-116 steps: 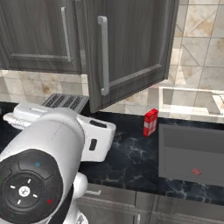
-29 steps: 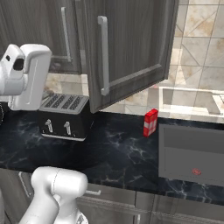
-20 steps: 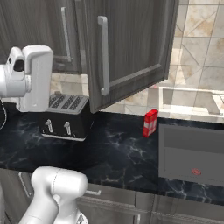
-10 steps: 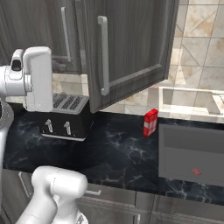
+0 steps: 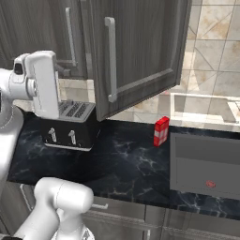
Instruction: Open the cabinet. Pick the bar soap and place it next to the sink. Then close the cabinet.
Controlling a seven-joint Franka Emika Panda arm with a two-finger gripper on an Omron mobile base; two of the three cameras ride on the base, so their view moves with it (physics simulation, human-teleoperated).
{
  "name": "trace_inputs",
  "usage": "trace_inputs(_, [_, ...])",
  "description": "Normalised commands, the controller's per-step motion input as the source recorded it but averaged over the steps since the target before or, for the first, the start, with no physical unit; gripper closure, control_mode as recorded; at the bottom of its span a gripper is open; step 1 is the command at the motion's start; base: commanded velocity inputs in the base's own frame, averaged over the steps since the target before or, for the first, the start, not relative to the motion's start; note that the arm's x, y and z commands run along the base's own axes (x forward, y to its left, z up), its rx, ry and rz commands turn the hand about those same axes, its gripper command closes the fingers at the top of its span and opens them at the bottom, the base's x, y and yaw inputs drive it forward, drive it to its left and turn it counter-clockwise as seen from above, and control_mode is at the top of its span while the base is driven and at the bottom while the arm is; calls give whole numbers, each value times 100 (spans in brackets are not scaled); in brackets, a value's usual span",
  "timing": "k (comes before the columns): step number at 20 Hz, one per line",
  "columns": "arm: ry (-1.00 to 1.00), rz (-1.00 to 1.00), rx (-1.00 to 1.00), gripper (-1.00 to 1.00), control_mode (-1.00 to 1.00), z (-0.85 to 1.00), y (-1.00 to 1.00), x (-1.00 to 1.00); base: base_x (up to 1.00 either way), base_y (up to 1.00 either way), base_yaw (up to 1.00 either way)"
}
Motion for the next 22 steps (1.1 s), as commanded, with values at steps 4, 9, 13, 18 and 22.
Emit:
trace_inputs(4, [0,-13,-3,-100,-100,0,0,38,0,0,0])
trace_inputs(9, [0,-4,-2,-100,-100,0,0,48,0,0,0])
trace_inputs(13, [0,-1,-4,-100,-100,0,-6,30,0,0,0])
trace_inputs(18, [0,-1,0,-100,-100,0,-20,13,0,0,0])
trace_inputs(22, [0,-2,0,-100,-100,0,-28,0,0,0,0])
